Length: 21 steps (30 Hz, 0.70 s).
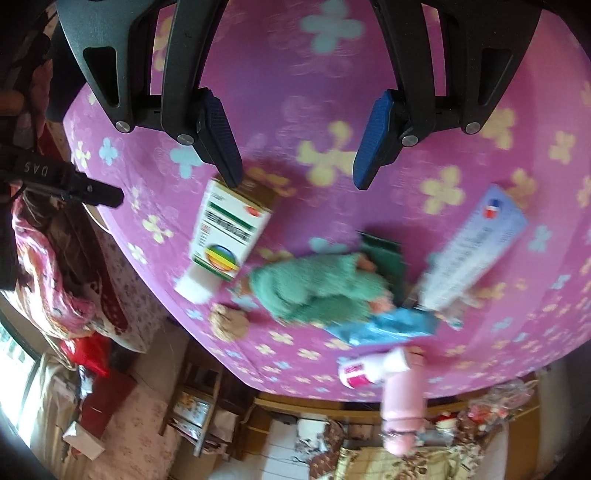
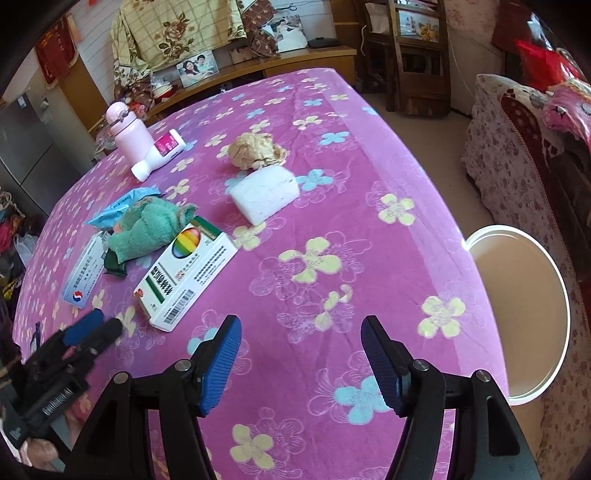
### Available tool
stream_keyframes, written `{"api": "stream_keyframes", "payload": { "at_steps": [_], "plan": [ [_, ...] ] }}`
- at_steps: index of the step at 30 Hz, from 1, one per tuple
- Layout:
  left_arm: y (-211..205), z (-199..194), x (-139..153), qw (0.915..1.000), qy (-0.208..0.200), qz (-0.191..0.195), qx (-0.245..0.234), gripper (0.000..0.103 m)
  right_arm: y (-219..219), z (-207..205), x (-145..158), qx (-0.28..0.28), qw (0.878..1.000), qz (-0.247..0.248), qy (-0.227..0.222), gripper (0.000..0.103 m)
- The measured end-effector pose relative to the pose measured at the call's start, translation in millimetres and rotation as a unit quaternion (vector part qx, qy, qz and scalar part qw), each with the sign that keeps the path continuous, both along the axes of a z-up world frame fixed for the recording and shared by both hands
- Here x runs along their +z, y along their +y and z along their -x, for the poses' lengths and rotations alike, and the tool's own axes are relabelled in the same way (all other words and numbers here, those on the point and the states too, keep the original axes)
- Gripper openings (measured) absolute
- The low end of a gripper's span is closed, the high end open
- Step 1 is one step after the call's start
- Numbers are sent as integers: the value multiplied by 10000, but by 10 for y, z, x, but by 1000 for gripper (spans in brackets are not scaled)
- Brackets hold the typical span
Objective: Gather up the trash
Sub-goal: 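Lower both open tools toward the rainbow medicine box and white ointment box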
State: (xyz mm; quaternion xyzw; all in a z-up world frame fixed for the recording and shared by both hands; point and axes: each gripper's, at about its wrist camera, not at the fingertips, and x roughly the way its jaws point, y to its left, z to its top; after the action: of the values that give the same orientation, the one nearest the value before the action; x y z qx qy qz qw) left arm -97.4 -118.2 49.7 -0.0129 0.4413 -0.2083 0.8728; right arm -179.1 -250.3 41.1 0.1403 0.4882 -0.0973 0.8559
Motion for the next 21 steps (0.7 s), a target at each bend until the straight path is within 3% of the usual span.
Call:
{"api": "stream_keyframes", "payload": {
  "at_steps": [5, 15, 21],
  "plan": [
    [267, -15, 76, 9994, -184, -125, 279, 61, 135, -55, -65, 176, 9998, -85, 75, 65],
    [686, 29, 75, 9984, -163, -115, 536, 61, 534, -250, -169, 488, 9983, -228, 202, 65],
    [931, -2, 79, 9973, -169, -131, 709, 61, 716, -449, -214, 396, 9983, -425, 79, 67]
  ]
}}
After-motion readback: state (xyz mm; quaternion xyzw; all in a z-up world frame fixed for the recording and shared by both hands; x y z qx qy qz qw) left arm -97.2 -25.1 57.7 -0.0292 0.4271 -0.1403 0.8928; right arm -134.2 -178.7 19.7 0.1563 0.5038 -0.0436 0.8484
